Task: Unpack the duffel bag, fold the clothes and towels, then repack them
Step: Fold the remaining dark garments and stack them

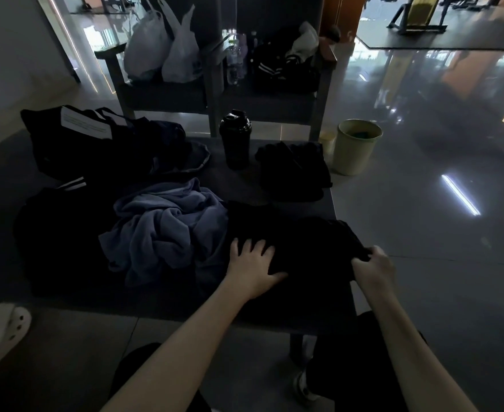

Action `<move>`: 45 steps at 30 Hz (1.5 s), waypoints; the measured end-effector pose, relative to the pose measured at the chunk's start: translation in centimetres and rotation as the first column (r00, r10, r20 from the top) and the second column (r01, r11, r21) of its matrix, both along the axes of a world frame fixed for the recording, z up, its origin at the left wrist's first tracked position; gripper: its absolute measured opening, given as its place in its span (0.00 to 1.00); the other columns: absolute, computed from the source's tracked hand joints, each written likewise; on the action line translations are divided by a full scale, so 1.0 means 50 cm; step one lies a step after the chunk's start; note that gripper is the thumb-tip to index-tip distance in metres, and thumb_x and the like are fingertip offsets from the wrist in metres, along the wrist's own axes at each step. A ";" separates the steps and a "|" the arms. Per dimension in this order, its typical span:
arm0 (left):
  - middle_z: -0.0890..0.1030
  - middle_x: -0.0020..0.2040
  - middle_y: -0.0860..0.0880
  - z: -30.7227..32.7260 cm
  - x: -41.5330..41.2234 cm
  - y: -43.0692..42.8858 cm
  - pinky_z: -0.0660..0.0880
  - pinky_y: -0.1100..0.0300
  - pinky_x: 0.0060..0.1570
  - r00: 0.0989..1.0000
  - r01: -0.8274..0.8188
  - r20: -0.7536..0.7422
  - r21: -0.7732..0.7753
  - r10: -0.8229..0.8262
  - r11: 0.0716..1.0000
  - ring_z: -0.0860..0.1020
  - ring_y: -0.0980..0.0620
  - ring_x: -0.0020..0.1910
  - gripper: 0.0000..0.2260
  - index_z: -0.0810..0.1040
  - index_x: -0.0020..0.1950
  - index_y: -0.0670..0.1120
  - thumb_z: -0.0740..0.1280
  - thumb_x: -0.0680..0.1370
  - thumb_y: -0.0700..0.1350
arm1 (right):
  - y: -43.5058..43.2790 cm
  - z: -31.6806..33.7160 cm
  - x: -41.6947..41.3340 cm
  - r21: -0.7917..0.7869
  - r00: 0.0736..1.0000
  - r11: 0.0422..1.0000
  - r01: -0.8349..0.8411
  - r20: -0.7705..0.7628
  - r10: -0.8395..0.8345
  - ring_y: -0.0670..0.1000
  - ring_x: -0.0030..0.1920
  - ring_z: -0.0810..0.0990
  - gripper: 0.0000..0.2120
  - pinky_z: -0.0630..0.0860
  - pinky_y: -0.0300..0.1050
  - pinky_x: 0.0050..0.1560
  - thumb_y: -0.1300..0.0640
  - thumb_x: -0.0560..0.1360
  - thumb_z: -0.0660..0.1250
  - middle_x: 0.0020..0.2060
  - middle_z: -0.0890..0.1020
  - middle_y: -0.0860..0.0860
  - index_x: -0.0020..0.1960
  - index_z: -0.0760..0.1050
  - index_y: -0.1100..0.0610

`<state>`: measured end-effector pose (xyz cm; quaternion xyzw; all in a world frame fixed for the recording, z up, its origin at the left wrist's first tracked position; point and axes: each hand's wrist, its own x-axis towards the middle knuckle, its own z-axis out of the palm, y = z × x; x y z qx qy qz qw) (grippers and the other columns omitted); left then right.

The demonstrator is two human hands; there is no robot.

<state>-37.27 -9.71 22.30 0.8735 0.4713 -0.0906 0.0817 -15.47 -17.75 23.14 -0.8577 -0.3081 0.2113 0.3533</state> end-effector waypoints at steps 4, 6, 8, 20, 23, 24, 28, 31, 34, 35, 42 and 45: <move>0.58 0.76 0.47 -0.011 0.005 0.017 0.48 0.45 0.73 0.995 -0.099 0.041 0.091 0.095 0.991 0.56 0.45 0.74 0.32 0.53 0.77 0.49 0.57 0.78 0.61 | -0.013 -0.012 -0.042 -0.004 0.907 0.999 0.048 0.419 -0.042 0.62 0.57 0.71 0.18 0.71 0.54 0.55 0.53 0.73 0.68 0.56 0.74 0.62 0.58 0.74 0.62; 0.60 0.75 0.47 -0.013 0.000 0.023 0.49 0.47 0.73 0.992 -0.109 0.077 0.094 0.102 0.990 0.56 0.47 0.74 0.30 0.55 0.77 0.49 0.56 0.78 0.60 | -0.023 -0.001 -0.075 0.027 0.921 0.997 -0.073 0.386 0.057 0.58 0.50 0.75 0.18 0.72 0.50 0.49 0.45 0.76 0.64 0.48 0.78 0.58 0.51 0.77 0.60; 0.61 0.74 0.48 -0.013 -0.011 0.030 0.51 0.49 0.71 0.986 -0.130 0.120 0.093 0.119 0.987 0.57 0.48 0.74 0.28 0.58 0.76 0.49 0.55 0.79 0.60 | -0.030 0.009 -0.115 -0.080 0.963 0.969 -0.236 0.112 0.244 0.52 0.43 0.77 0.23 0.71 0.46 0.42 0.37 0.75 0.59 0.41 0.79 0.52 0.49 0.76 0.57; 0.59 0.77 0.52 0.068 -0.077 0.168 0.40 0.44 0.73 0.998 0.032 -0.060 -0.044 -0.035 0.999 0.48 0.49 0.77 0.30 0.59 0.76 0.52 0.50 0.78 0.66 | -0.020 -0.017 -0.138 0.042 0.955 0.956 -0.289 0.086 0.285 0.45 0.32 0.75 0.07 0.69 0.32 0.29 0.68 0.72 0.63 0.33 0.78 0.49 0.45 0.77 0.60; 0.69 0.71 0.51 0.072 -0.084 0.167 0.39 0.42 0.72 0.983 0.072 -0.164 -0.065 -0.082 0.995 0.57 0.49 0.75 0.31 0.68 0.72 0.50 0.50 0.77 0.68 | 0.004 -0.020 -0.106 0.037 0.952 0.959 -0.281 0.135 0.274 0.48 0.34 0.75 0.09 0.68 0.37 0.32 0.69 0.72 0.62 0.35 0.78 0.51 0.46 0.78 0.60; 0.71 0.69 0.51 0.069 -0.085 0.160 0.41 0.42 0.72 0.982 0.083 -0.170 -0.033 -0.087 0.996 0.61 0.49 0.73 0.31 0.71 0.69 0.50 0.50 0.77 0.68 | 0.017 -0.021 -0.094 0.044 0.949 0.956 -0.289 0.142 0.281 0.50 0.35 0.77 0.09 0.67 0.36 0.31 0.70 0.72 0.62 0.35 0.78 0.51 0.45 0.77 0.60; 0.79 0.57 0.48 0.056 -0.070 0.112 0.55 0.48 0.68 0.989 0.051 -0.141 0.114 -0.035 0.992 0.73 0.47 0.61 0.24 0.77 0.57 0.47 0.53 0.79 0.63 | 0.068 -0.017 -0.068 0.070 0.943 0.954 -0.293 0.184 0.276 0.55 0.39 0.78 0.07 0.66 0.39 0.32 0.69 0.74 0.61 0.37 0.78 0.55 0.47 0.77 0.63; 0.81 0.54 0.46 0.056 -0.051 0.074 0.61 0.51 0.61 0.991 -0.069 -0.111 0.065 0.076 0.996 0.77 0.46 0.56 0.20 0.77 0.56 0.45 0.55 0.81 0.59 | 0.086 -0.004 -0.073 0.120 0.955 0.948 -0.295 0.065 0.289 0.50 0.43 0.74 0.12 0.68 0.39 0.41 0.62 0.77 0.64 0.47 0.80 0.57 0.60 0.75 0.61; 0.80 0.53 0.44 0.053 -0.045 0.039 0.67 0.53 0.53 0.978 -0.204 -0.046 -0.004 0.204 0.979 0.78 0.43 0.53 0.16 0.77 0.55 0.43 0.57 0.81 0.53 | 0.071 -0.007 -0.093 0.212 0.958 0.941 -0.265 -0.056 0.283 0.50 0.48 0.77 0.18 0.69 0.33 0.40 0.51 0.75 0.68 0.49 0.78 0.51 0.61 0.73 0.59; 0.80 0.52 0.44 0.051 -0.046 0.027 0.69 0.55 0.48 0.969 -0.244 -0.035 -0.014 0.243 0.970 0.78 0.43 0.51 0.15 0.77 0.54 0.42 0.57 0.81 0.51 | 0.061 -0.016 -0.100 0.211 0.961 0.944 -0.253 -0.058 0.271 0.51 0.50 0.77 0.22 0.71 0.35 0.43 0.48 0.73 0.70 0.50 0.77 0.51 0.61 0.72 0.58; 0.77 0.51 0.44 0.055 -0.062 -0.017 0.73 0.54 0.45 0.935 -0.353 -0.080 -0.260 0.344 0.899 0.77 0.44 0.49 0.16 0.74 0.58 0.41 0.60 0.80 0.52 | -0.011 -0.042 -0.147 0.153 0.985 0.974 -0.168 -0.002 0.170 0.58 0.58 0.73 0.37 0.72 0.48 0.57 0.50 0.65 0.77 0.58 0.72 0.59 0.67 0.66 0.63; 0.76 0.59 0.43 0.060 -0.078 -0.017 0.71 0.49 0.56 0.935 -0.350 -0.036 -0.256 0.353 0.901 0.75 0.42 0.57 0.23 0.68 0.63 0.42 0.63 0.78 0.58 | -0.035 -0.026 -0.163 0.255 0.985 0.953 -0.163 -0.009 0.170 0.52 0.56 0.73 0.35 0.67 0.32 0.53 0.59 0.68 0.76 0.58 0.72 0.56 0.69 0.63 0.63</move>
